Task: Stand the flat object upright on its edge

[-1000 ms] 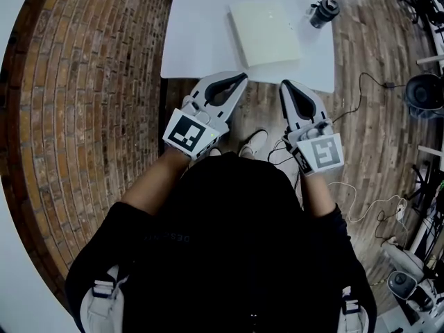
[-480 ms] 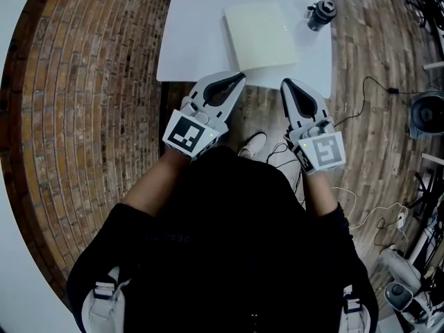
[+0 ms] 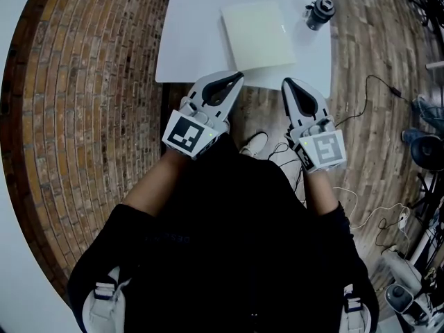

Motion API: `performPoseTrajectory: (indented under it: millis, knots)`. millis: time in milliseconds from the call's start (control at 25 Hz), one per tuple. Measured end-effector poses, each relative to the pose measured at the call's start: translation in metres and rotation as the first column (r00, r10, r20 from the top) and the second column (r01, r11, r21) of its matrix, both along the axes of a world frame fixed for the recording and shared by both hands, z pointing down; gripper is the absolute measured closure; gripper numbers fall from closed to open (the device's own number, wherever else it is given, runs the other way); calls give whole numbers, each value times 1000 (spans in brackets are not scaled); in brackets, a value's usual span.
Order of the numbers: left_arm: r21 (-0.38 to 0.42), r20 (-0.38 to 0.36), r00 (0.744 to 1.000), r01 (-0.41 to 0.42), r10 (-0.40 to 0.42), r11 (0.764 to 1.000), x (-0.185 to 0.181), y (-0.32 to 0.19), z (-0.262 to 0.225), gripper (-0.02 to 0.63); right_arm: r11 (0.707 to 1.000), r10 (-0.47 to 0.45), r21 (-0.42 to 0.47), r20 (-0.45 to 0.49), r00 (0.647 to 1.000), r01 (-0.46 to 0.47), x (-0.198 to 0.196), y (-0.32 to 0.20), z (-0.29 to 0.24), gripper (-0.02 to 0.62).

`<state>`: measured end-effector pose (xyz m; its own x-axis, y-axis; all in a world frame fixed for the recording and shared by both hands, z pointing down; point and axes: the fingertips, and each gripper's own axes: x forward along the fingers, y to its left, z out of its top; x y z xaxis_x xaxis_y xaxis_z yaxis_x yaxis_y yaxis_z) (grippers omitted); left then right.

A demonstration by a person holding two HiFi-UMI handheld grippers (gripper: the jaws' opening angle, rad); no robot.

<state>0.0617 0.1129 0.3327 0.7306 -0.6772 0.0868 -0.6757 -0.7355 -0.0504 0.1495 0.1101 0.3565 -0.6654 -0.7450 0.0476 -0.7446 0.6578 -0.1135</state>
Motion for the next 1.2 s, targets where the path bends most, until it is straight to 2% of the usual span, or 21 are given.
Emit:
performPoseTrajectory:
  millis: [120,280,640,880,1040,1200]
  knots:
    - [-23,19,1000,3,-3,1000,-2,-9,6,584,1000,6,-4,0,1000,-6,-2,-10,2,588]
    - [-6,-4,1000,-18,18,1000,-5,-26,6,585,1000,20,-7,-16,1000,-20,-5,-25,3,588]
    - [-1,-14,997,-73,73,997,-18,-95,7,584,996,87,-23,-39,995,-87,-19,-88,-3,588]
    - [-29,-28,995,-95,95,995,-42,-142,15,584,993,112,-35,-68,991,-115,-39,-136,2,588]
    - [-42,-48,992,-116,114,992,-55,-172,18,584,984,155,-71,-119,981,-164,-44,-162,13,588]
    - [-48,-51,989,-142,140,989,-70,-197,23,584,981,169,-73,-111,979,-177,-63,-185,12,587]
